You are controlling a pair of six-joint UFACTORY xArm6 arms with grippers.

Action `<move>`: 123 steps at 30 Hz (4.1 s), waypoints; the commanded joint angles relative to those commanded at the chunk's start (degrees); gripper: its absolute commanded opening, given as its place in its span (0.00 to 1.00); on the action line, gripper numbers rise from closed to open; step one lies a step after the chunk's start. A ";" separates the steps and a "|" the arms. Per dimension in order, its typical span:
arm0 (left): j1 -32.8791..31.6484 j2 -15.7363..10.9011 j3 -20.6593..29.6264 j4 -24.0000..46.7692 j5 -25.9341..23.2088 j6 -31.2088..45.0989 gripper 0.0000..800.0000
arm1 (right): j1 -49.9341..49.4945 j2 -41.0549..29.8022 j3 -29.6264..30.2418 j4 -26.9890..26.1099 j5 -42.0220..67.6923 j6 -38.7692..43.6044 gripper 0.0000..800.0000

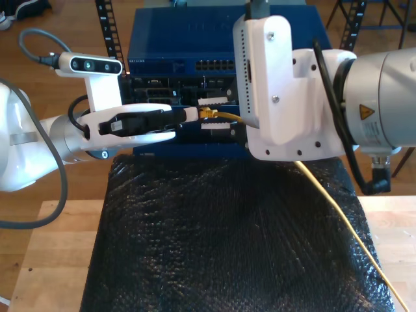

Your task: Grab the cable and plug it in

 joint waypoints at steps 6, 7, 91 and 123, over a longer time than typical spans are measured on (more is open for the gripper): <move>-0.09 0.09 0.44 0.00 0.00 0.00 0.02 | 0.00 0.00 0.44 0.09 -0.09 0.00 0.11; -0.09 0.09 0.44 0.00 0.00 0.00 0.02 | 0.00 0.00 0.53 0.18 -0.09 0.09 0.06; 21.98 -13.36 -14.15 56.00 -25.41 19.16 1.00 | -20.57 16.00 -2.81 -7.12 2.55 9.05 0.00; 42.99 -20.57 -3.96 78.95 -22.51 57.32 1.00 | -21.98 34.11 -7.21 -22.42 14.15 23.12 0.00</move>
